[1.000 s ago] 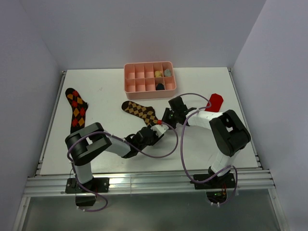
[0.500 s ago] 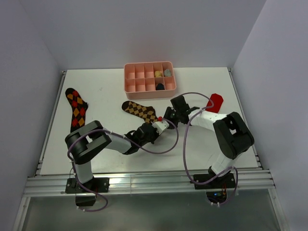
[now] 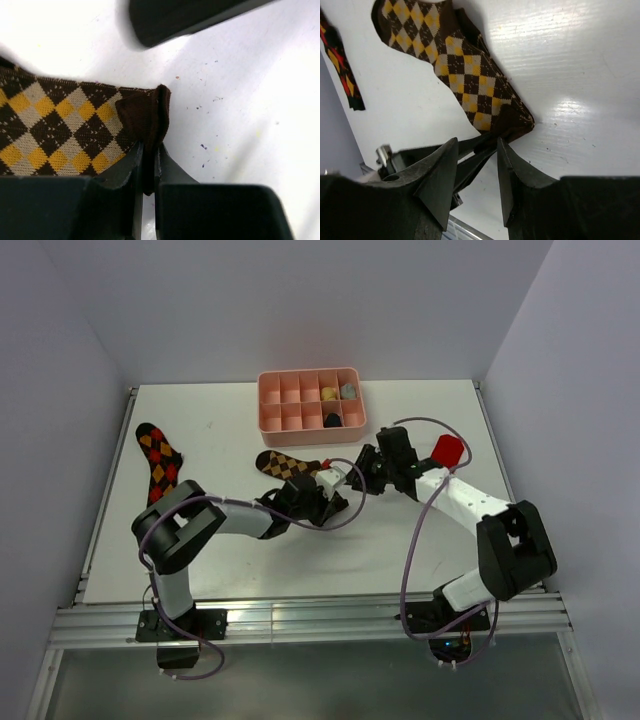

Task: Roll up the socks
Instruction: Roll the sock at the center of the board.

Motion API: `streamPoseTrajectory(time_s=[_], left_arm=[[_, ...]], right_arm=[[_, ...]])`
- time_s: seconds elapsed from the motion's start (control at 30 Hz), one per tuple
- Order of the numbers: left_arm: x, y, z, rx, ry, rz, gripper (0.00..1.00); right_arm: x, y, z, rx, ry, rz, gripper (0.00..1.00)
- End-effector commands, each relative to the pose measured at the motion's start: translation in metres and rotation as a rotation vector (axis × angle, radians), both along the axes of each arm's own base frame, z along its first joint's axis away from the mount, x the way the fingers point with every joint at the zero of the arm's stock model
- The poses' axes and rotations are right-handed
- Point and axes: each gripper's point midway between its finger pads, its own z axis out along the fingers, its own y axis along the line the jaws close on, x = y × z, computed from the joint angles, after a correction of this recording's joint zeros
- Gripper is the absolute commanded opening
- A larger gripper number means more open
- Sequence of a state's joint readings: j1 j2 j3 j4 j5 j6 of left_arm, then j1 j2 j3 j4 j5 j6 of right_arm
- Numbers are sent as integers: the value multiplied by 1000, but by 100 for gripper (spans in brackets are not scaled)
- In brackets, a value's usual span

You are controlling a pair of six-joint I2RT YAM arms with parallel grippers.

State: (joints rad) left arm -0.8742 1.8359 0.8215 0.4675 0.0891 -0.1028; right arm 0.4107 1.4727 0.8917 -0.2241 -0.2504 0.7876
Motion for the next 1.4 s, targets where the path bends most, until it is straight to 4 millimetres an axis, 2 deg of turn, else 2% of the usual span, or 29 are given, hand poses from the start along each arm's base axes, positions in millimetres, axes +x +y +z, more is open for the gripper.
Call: streamPoseTrajectory(time_s=[0.0, 0.1, 0.17, 0.3, 0.43, 0.6, 0.97, 1.23, 1.27, 1.33, 1.37], left_arm=[[-18, 5, -17, -42, 259, 9, 0], [-15, 10, -19, -92, 367, 56, 0], [-14, 14, -27, -94, 436, 88, 0], [-9, 18, -33, -112, 507, 120, 0], [-7, 22, -37, -120, 539, 137, 0], [-6, 26, -40, -128, 559, 150, 0], [-5, 26, -39, -139, 570, 147, 0], [-8, 24, -41, -141, 592, 134, 0], [-9, 24, -41, -140, 594, 132, 0], [-9, 23, -37, -148, 592, 132, 1], [-9, 25, -36, -150, 589, 138, 9]], right_arm=[[4, -13, 12, -25, -75, -31, 44], [1, -16, 12, -27, -104, -34, 44], [-1, -17, 8, -32, -110, -27, 42], [-8, -11, -2, -30, -99, 16, 37], [-9, -2, -12, -21, -93, 35, 34], [0, 10, -13, -15, -111, 61, 33], [12, 36, -37, -6, -93, 97, 28], [19, 36, -60, -78, -48, 93, 27], [13, 32, -65, -106, -15, 94, 27], [15, 28, -72, -157, 9, 84, 26], [8, 22, -79, -189, 48, 80, 25]])
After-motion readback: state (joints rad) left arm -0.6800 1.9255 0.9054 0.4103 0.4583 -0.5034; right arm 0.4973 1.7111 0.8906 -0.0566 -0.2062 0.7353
